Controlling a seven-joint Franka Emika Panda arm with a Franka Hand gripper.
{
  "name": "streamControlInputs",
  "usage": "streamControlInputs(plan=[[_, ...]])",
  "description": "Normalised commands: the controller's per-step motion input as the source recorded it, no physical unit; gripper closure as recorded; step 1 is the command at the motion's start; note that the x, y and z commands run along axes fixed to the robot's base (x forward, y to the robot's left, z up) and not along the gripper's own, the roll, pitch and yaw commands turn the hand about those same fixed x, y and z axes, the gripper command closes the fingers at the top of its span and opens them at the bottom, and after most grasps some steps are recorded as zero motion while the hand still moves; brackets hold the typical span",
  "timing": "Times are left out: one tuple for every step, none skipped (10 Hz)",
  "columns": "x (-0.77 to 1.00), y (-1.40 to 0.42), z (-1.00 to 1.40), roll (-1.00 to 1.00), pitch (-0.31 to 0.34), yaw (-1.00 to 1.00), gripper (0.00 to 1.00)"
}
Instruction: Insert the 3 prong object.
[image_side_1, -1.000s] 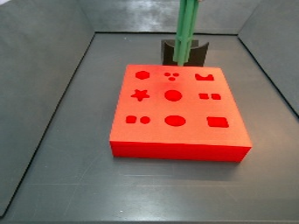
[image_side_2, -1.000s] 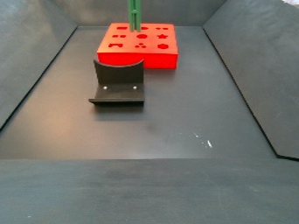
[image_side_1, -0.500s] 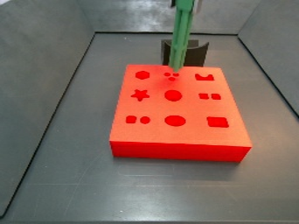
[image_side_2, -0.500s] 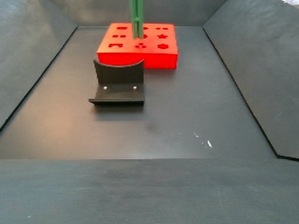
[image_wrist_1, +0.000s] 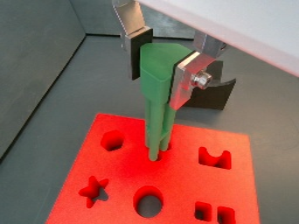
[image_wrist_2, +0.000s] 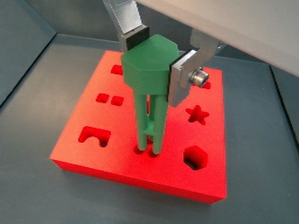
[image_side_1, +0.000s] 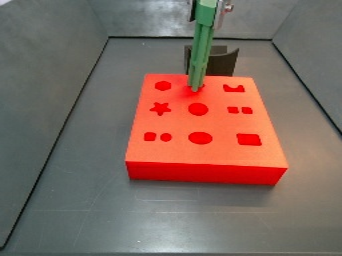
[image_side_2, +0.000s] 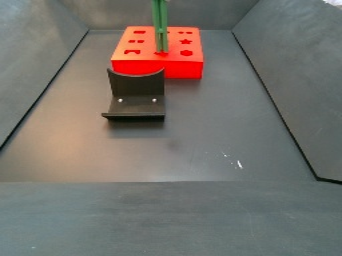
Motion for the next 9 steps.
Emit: streamControlInputs(plan=[[0.17, 0.05, -0.21, -0.03, -0.039, 0.33, 1.0], [0.29, 0.04, -0.23, 0.0, -0.026, 0.37, 1.0], [0.15, 0.03, -0.23, 0.0, -0.029, 0.31, 1.0], [-0.04, 0.0, -0.23, 0.0, -0.019, 0.08, 1.0], [-0.13, 0.0, -0.14, 0.01, 0.0, 0.0, 1.0], [-0.23, 0.04, -0.09, 0.03, 0.014, -0.16, 1.0], [-0.44, 0.0, -0.14, 0.0, 0.0, -0.21, 1.0], [-0.17, 0.0, -0.08, 0.0, -0.013, -0.06, 1.0], [-0.15, 0.0, -0.15, 0.0, -0.043, -0.03, 1.0]])
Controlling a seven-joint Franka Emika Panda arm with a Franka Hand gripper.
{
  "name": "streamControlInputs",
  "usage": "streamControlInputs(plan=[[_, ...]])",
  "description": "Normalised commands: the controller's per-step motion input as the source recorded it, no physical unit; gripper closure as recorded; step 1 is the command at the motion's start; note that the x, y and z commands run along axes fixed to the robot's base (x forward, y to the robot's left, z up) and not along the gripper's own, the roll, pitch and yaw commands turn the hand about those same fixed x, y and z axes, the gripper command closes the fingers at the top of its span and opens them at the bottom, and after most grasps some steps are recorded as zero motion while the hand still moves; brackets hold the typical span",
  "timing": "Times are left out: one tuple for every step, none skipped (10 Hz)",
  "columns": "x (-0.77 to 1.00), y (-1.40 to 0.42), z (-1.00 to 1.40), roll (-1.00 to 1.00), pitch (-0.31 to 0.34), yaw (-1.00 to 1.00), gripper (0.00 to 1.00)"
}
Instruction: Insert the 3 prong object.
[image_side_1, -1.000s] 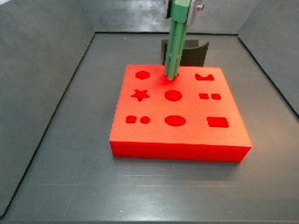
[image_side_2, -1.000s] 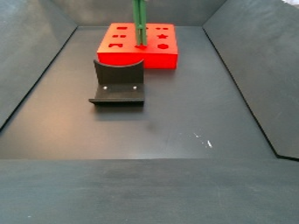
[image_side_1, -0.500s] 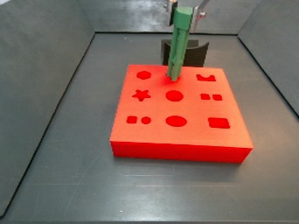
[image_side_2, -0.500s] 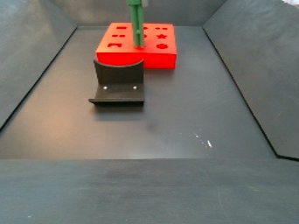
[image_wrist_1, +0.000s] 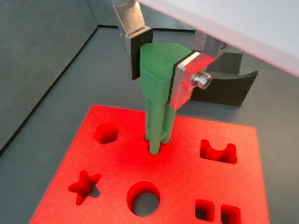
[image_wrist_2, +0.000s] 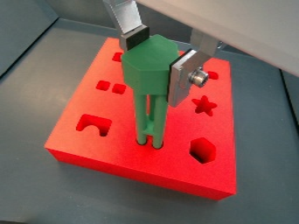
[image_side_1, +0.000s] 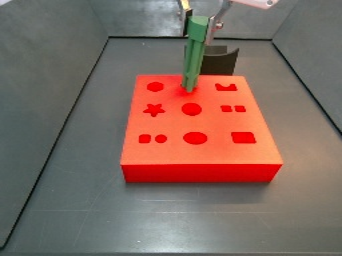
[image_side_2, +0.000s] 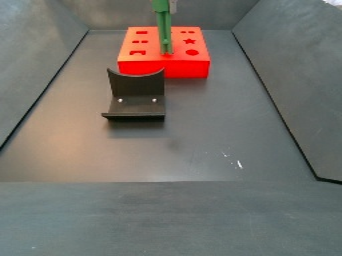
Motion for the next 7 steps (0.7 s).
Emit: streamControlInputs(plan=[[0.0, -0.02, -0.33, -0.03, -0.113, -0.03, 1.0], [0.12, 0.0, -0.63, -0.11, -0.227, 0.0, 1.0], [0.09, 0.0, -0.64, -0.12, -0.266, 0.0, 1.0], [0.06, 0.0, -0.65, -0.11, -0.264, 0.0, 1.0], [-0.09, 0.03, -0.64, 0.0, -0.191, 0.0, 1.0], [-0.15, 0.0, -0.4, 0.06, -0.051, -0.02, 1.0], [0.0, 0.0, 0.0, 0.0, 0.0, 0.0, 1.0]])
